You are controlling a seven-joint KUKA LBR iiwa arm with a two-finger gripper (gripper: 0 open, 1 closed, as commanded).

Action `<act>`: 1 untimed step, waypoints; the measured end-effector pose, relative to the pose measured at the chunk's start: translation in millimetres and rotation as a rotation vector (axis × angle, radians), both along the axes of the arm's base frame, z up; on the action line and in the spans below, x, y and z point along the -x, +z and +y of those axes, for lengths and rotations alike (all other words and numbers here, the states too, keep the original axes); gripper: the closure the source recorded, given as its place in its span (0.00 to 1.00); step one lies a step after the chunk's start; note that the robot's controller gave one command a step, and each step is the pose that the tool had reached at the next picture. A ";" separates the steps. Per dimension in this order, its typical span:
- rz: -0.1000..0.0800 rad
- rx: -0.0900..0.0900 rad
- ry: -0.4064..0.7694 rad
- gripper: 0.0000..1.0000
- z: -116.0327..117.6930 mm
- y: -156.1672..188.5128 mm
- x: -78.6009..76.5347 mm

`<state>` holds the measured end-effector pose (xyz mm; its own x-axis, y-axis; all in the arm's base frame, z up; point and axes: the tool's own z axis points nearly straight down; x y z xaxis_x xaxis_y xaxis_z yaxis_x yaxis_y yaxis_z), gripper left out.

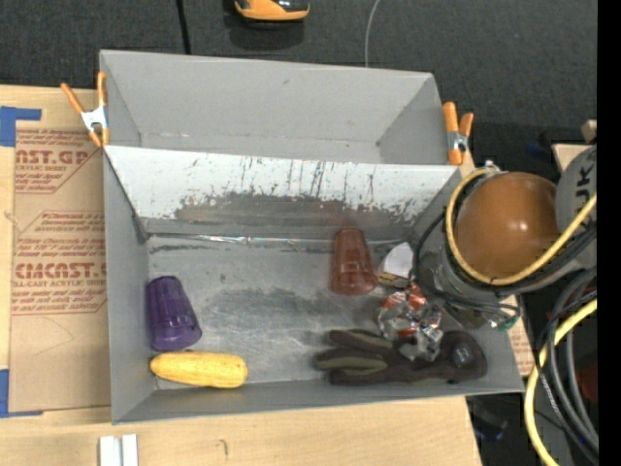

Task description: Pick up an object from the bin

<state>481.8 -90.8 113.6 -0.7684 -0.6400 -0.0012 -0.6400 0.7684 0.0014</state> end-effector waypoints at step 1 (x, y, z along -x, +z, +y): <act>-0.003 0.001 0.000 1.00 0.1 10.7 -0.7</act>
Offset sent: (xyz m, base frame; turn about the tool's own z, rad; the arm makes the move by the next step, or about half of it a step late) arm 0.0000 0.0000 0.0514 0.0000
